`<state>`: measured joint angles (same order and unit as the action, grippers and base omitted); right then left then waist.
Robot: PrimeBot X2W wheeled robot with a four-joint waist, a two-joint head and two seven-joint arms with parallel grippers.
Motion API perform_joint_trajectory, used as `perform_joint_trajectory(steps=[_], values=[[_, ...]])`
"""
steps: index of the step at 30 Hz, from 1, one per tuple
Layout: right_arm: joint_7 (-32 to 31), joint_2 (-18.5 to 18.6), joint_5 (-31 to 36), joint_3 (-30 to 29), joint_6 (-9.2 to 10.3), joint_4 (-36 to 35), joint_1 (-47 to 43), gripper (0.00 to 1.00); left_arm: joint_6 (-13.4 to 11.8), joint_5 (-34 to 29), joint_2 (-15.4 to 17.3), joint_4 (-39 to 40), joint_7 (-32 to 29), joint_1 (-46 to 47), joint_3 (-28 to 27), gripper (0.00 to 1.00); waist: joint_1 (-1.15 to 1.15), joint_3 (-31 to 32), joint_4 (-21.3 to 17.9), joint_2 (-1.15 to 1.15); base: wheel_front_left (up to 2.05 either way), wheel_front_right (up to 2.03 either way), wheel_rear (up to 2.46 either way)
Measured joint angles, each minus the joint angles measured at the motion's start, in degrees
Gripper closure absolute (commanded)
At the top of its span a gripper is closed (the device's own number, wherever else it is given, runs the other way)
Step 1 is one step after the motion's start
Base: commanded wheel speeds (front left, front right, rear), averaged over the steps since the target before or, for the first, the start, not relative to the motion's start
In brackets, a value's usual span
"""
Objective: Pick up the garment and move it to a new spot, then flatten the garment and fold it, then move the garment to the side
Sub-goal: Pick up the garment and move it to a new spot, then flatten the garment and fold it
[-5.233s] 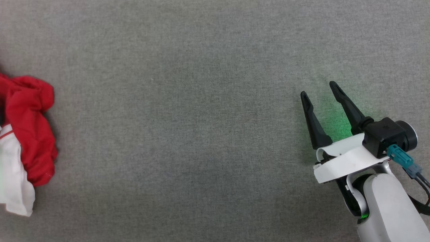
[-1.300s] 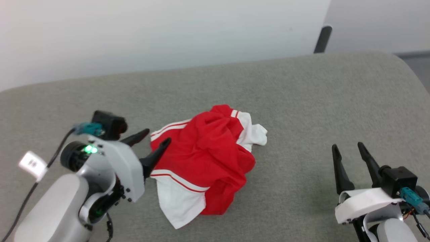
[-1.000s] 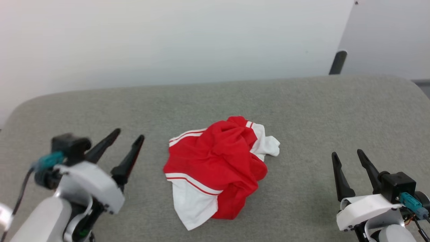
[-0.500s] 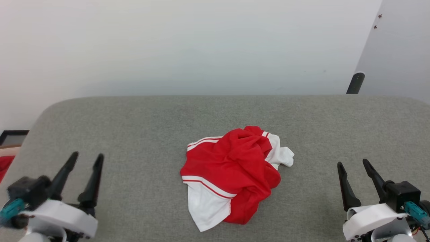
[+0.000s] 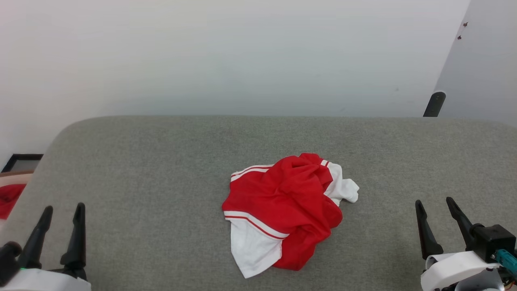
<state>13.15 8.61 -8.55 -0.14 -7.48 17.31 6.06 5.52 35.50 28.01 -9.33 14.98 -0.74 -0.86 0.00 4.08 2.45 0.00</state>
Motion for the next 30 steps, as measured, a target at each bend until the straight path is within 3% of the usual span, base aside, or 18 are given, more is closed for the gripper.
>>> perform_joint_trajectory(steps=[9, 16, 22, 30], values=[[-0.6, -0.4, 0.2, 0.1, 0.00, -0.7, -0.6, 0.00, 1.2, -1.9, -2.4, 0.9, 0.0, -0.9, -2.5, 0.00, 0.00, -0.6, 0.3, 0.00, 0.00, 0.00, 0.00], [-1.1, -0.5, 0.4, 0.5, 0.00, -1.2, -0.3, 0.00, 1.6, 0.4, -2.3, 2.0, -2.9, -0.5, -0.3, 0.00, 0.00, -1.5, 0.2, 0.00, 0.00, 0.00, 0.00], [-1.4, -0.3, 0.4, 1.5, 0.00, -1.4, 1.5, 0.00, 1.5, 7.0, -1.1, 6.1, -16.8, 3.1, 2.7, 0.00, 0.00, -3.1, -0.2, 0.00, 0.00, 0.00, 0.00], [-1.1, -0.3, -0.1, 2.8, 0.00, -1.0, 4.3, 0.00, -4.3, 14.6, 1.2, 12.3, -41.2, 9.5, 7.6, 0.00, 0.00, -6.0, -1.8, 0.00, 0.00, 0.00, 0.00]])
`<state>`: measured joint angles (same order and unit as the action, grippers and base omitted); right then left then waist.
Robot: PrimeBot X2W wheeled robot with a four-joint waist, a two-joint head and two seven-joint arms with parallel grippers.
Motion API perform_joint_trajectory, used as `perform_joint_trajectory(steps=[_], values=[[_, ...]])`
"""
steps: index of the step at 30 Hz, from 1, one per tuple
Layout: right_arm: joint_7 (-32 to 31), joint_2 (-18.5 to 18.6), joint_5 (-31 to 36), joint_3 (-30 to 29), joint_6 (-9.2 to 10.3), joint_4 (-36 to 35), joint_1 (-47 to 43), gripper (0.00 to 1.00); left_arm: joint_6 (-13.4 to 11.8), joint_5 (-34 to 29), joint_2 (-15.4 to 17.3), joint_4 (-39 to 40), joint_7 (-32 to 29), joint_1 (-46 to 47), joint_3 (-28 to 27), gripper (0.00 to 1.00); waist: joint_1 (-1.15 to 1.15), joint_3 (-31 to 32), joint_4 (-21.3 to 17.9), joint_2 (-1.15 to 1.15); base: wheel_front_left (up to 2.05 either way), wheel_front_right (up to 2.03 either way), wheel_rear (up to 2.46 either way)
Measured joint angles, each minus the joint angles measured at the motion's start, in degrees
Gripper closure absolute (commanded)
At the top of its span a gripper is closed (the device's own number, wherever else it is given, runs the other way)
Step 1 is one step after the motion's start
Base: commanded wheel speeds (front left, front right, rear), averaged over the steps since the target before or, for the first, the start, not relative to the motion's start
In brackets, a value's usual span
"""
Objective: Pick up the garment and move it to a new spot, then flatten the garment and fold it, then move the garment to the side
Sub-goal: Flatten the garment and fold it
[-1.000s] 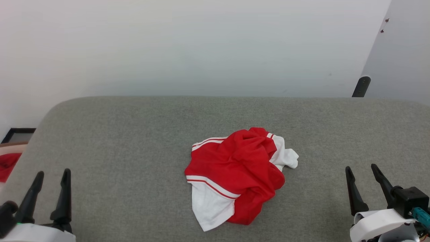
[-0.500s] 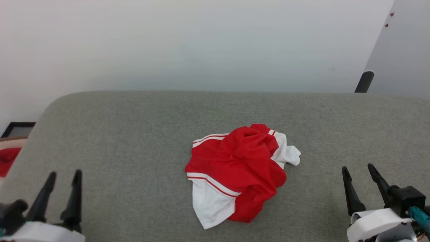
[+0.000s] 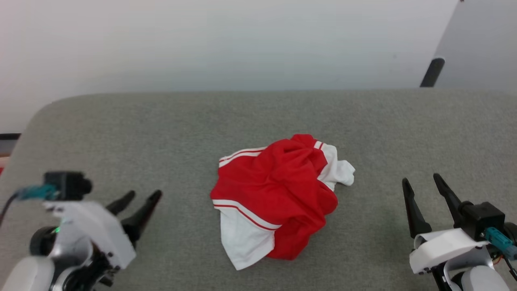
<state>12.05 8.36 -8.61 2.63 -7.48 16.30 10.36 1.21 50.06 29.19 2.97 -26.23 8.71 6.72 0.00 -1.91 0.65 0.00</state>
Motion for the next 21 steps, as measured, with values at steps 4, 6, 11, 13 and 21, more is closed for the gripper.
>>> perform_joint_trajectory(steps=[4, 6, 11, 13, 21], values=[[0.4, -0.2, -0.2, 0.7, 0.00, 0.7, 1.5, 0.00, -3.0, 2.3, 0.4, 1.5, -9.5, 3.5, 2.9, 0.00, 0.00, -1.4, -1.2, 0.00, 0.00, 0.00, 0.00], [0.6, -0.4, -0.3, 1.1, 0.00, 1.1, 2.4, 0.00, -4.4, 3.1, 0.6, 1.8, -13.7, 4.9, 4.3, 0.00, 0.00, -2.0, -1.9, 0.00, 0.00, 0.00, 0.00], [1.4, -0.9, -0.6, 1.9, 0.00, 2.6, 4.0, 0.00, -6.4, 3.8, 1.2, 1.4, -20.7, 7.5, 7.3, 0.00, 0.00, -3.2, -4.0, 0.00, 0.00, 0.00, 0.00], [1.7, -1.1, -0.9, 2.2, 0.00, 3.1, 4.6, 0.00, -7.2, 3.8, 1.2, 0.9, -22.8, 8.0, 8.3, 0.00, 0.00, -3.7, -4.9, 0.00, 0.00, 0.00, 0.00], [2.6, -1.7, -1.0, 2.5, 0.00, 4.5, 5.2, 0.00, -7.3, 2.1, 0.9, -2.2, -26.3, 9.8, 12.7, 0.00, 0.00, -5.1, -8.1, 0.00, 0.00, 0.00, 0.00]])
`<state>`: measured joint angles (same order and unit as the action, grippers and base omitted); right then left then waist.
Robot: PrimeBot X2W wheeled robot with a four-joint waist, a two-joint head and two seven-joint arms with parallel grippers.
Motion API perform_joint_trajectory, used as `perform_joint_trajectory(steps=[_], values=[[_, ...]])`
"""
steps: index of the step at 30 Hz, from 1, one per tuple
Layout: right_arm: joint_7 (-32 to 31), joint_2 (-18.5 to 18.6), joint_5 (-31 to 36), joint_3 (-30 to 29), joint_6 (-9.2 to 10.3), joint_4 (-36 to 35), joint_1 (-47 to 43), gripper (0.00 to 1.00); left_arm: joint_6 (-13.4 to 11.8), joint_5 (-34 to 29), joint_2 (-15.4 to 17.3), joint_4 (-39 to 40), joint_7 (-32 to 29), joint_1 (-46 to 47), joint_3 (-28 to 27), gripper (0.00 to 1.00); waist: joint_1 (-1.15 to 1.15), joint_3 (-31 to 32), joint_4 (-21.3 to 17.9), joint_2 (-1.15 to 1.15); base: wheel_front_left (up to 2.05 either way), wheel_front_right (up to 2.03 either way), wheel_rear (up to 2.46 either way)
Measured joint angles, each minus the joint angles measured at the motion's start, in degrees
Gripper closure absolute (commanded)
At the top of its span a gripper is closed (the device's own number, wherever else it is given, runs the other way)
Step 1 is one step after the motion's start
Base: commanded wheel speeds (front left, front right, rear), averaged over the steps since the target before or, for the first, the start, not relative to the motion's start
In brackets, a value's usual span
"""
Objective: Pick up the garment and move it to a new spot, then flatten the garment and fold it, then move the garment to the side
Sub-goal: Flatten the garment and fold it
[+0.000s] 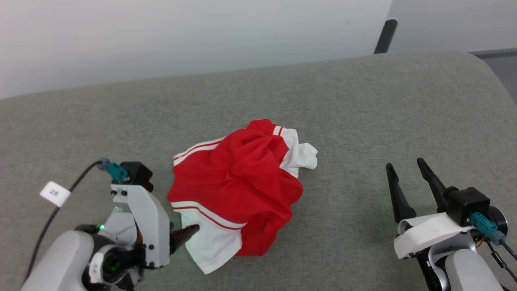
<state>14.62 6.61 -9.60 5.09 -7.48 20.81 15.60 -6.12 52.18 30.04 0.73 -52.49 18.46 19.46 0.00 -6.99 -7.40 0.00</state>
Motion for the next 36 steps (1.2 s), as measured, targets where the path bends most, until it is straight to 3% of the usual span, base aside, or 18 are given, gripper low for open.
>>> perform_joint_trajectory(steps=[22, 23, 24, 25, 26, 36], values=[[0.4, -1.1, -0.2, -0.1, 0.00, -0.4, 2.7, 0.00, 2.3, -2.8, -0.4, -15.1, 2.2, 4.0, 2.4, 0.00, 0.00, -5.5, -4.3, 0.00, 0.00, 0.00, 0.00], [0.4, -1.2, -0.2, -0.1, 0.00, -0.5, 2.7, 0.00, 2.6, -2.8, -0.5, -15.5, 2.4, 4.2, 2.4, 0.11, 0.00, -5.8, -4.3, 0.00, 0.00, 0.00, 0.00], [0.4, -1.3, -0.1, -0.2, 0.00, -0.5, 2.7, 0.00, 2.7, -2.7, -0.6, -16.0, 2.5, 4.5, 2.3, 0.54, 0.00, -6.0, -4.3, 0.00, 0.00, 0.00, 0.00], [0.4, -1.3, 0.0, -0.2, 0.00, -0.6, 2.7, 0.00, 2.7, -2.4, -0.8, -16.5, 2.5, 4.8, 2.2, 0.84, 0.00, -6.2, -4.3, 0.00, 0.00, 0.00, 0.00], [0.4, -1.4, 0.0, -0.3, 0.00, -0.6, 2.7, 0.00, 2.7, -2.2, -0.8, -16.9, 2.2, 5.0, 2.1, 1.00, 0.00, -6.3, -4.2, 0.00, 0.00, 0.00, 0.00], [0.4, -1.3, 0.1, -0.9, 0.00, -0.2, 2.7, 0.00, 3.0, -1.7, -0.1, -17.0, 1.2, 6.2, 1.9, 1.00, 0.00, -5.4, -2.6, 0.00, 0.00, 0.00, 0.00]])
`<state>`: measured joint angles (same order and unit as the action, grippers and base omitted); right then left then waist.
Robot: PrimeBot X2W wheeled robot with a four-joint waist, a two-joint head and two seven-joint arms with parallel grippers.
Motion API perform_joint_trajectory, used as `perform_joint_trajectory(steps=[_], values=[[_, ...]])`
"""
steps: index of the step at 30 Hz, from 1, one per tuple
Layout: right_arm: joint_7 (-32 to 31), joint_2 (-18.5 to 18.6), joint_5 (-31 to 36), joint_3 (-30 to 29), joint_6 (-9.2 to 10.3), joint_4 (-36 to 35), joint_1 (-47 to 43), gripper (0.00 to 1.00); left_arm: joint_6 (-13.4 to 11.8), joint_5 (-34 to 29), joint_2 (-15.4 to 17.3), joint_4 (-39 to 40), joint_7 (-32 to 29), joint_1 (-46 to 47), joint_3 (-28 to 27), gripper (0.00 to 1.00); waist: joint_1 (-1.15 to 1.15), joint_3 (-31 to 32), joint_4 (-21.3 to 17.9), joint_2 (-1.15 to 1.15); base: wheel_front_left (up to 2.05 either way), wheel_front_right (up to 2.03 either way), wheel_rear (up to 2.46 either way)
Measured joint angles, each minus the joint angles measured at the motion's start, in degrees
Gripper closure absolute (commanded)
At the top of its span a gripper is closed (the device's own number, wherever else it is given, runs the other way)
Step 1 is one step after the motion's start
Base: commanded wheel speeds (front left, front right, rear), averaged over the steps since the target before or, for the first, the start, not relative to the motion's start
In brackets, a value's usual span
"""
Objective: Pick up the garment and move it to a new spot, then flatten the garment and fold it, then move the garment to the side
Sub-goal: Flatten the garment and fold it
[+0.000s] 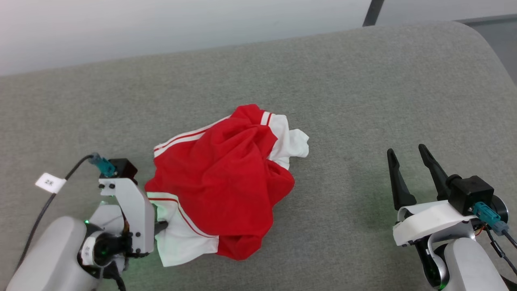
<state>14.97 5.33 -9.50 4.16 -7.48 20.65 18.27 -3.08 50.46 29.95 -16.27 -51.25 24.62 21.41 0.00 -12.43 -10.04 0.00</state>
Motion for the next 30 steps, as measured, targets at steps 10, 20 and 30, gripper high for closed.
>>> perform_joint_trajectory(steps=[10, 20, 30], values=[[0.0, 0.5, 0.4, -0.1, 0.00, 0.4, -0.2, 0.00, -1.9, -0.1, 5.6, 5.0, -1.7, -0.4, -2.5, 1.00, 0.00, 2.0, 2.9, 0.00, 0.00, 0.00, 0.00], [0.0, 0.8, 0.4, 0.6, 0.00, 0.9, -0.3, 0.00, -1.9, -2.5, 13.0, 4.8, 0.6, -2.2, -5.5, 1.00, 0.00, 3.4, 4.8, 0.00, 0.00, 0.00, 0.00], [0.0, 1.3, -0.5, 2.0, 0.00, 1.5, -0.3, 0.00, -0.4, -6.7, 16.2, -3.8, 6.9, -3.8, -5.3, 1.00, 0.00, 3.3, 3.3, 0.00, 0.00, 0.00, 0.00]])
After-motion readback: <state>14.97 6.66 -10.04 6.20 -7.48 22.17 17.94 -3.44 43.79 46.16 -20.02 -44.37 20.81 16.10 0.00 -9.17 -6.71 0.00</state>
